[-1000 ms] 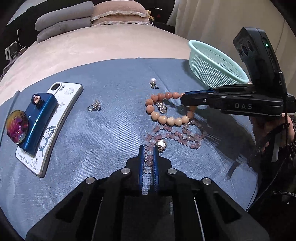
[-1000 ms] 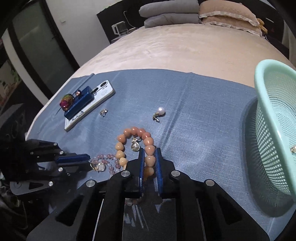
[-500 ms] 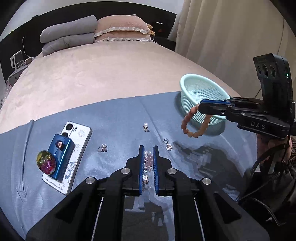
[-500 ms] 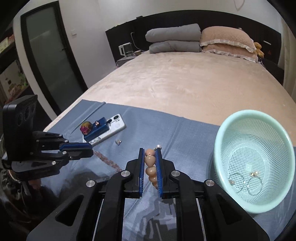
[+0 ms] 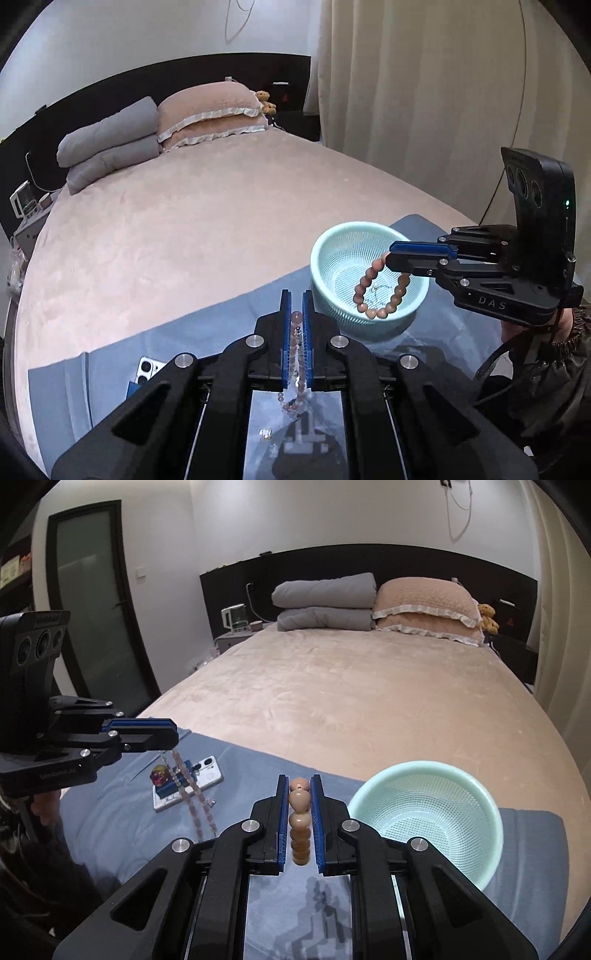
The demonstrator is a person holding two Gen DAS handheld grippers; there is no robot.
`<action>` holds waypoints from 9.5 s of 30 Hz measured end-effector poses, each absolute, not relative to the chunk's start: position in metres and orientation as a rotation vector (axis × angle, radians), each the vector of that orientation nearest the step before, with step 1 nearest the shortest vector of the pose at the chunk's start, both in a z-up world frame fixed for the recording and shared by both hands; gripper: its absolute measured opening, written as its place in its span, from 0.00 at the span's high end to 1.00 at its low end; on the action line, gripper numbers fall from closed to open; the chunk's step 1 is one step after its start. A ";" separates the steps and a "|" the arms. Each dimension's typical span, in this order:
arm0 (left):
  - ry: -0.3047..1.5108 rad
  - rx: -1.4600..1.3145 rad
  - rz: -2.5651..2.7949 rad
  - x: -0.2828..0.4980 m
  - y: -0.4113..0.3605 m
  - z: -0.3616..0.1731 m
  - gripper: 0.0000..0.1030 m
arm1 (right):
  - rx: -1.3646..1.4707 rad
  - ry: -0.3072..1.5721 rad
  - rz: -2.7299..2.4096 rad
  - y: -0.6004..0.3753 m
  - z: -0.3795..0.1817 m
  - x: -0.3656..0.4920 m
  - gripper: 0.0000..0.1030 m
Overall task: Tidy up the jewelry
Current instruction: 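Carry necklace and bracelet over the basket and open both tools to drop them, then withdraw both tools from the basket toward the remaining small studs, then grasp the silver charm stud with the left tool while the right tool grasps another charm stud, then carry both charm studs over the basket and open both tools to drop them, then withdraw both tools from the basket toward the ring and pearl stud, then grasp the silver ring with the left tool while the right tool grasps the pearl stud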
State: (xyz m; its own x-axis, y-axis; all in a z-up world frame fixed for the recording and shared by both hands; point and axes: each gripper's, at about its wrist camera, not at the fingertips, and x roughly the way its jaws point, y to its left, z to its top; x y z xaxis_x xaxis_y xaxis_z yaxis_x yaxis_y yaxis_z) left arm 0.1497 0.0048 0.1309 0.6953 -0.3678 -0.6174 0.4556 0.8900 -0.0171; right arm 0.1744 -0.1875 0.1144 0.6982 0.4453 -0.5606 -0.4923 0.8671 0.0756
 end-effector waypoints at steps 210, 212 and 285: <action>0.863 0.247 -0.459 0.178 -0.003 0.004 0.06 | -0.345 0.630 0.352 -0.204 0.050 0.154 0.16; 0.870 0.238 -0.442 0.175 0.011 0.001 0.06 | -0.368 0.633 0.375 -0.191 0.047 0.154 0.16; 0.966 0.122 -0.329 0.209 0.090 -0.094 0.87 | -0.181 0.885 0.571 -0.045 -0.080 0.247 0.89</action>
